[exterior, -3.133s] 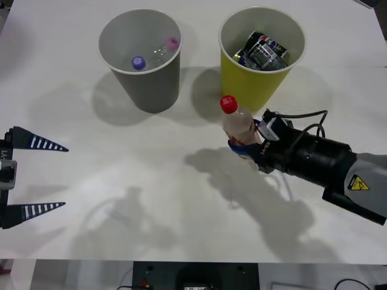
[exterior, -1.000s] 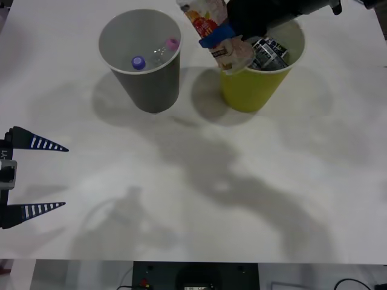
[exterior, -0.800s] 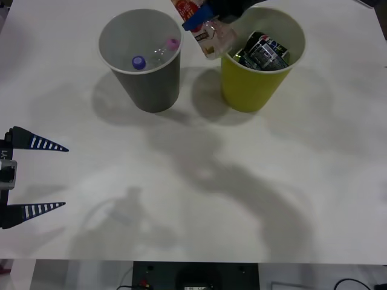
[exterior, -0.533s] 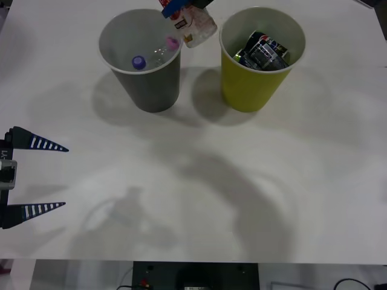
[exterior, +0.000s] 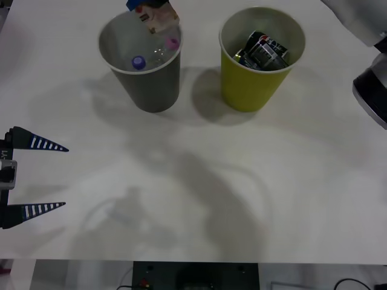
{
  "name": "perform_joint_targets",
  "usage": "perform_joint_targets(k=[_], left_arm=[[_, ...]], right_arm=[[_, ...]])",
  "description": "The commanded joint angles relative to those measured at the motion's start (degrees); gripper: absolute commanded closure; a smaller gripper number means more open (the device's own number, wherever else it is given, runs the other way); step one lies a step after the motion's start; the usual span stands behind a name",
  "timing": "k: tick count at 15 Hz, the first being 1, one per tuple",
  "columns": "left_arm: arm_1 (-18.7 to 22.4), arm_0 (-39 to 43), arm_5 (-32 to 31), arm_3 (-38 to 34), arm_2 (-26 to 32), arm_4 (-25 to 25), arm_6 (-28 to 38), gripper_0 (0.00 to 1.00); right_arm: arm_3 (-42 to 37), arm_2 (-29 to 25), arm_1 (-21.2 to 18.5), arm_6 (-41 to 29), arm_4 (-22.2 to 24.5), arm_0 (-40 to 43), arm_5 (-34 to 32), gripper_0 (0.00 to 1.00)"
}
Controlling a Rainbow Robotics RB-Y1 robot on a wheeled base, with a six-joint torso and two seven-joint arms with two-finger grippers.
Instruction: Put the can into the green bin and the plastic bottle into the gray bin
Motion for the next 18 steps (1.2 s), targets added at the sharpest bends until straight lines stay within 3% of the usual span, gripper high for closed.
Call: perform_joint_targets(k=[1, 3, 4, 5, 7, 8, 11, 18], left_arm=[[0.00, 0.00, 0.00, 0.00, 0.00, 0.00, 0.00, 0.02], [0.00, 0.00, 0.00, 0.00, 0.00, 0.00, 0.00, 0.02], [0.00, 0.00, 0.00, 0.00, 0.00, 0.00, 0.00, 0.02], [0.00, 0.00, 0.00, 0.00, 0.00, 0.00, 0.00, 0.02], [0.00, 0.00, 0.00, 0.00, 0.00, 0.00, 0.00, 0.02], [0.00, 0.00, 0.00, 0.00, 0.00, 0.00, 0.00, 0.02], [0.00, 0.00, 0.00, 0.00, 0.00, 0.00, 0.00, 0.02], [0.00, 0.00, 0.00, 0.00, 0.00, 0.00, 0.00, 0.02]], right_arm=[[2.69, 1.68, 2.38, 0.07, 0.97, -0.41, 4.29, 1.00], [2.77, 1.68, 2.82, 0.07, 1.50, -0.41, 4.29, 0.98], [2.77, 1.77, 2.90, 0.07, 1.76, -0.41, 4.29, 0.90], [2.86, 1.77, 2.99, 0.24, 2.02, -0.41, 4.29, 0.72], [2.77, 1.85, 2.99, 0.95, 1.76, -0.33, 4.03, 0.04], [2.86, 1.85, 2.99, 1.30, 1.50, -0.33, 3.85, 0.00], [2.25, 1.41, 2.11, 1.47, 0.71, -0.33, 1.74, 0.00], [-13.13, -9.75, -7.82, 2.70, -1.49, 6.44, -13.55, 0.00]])
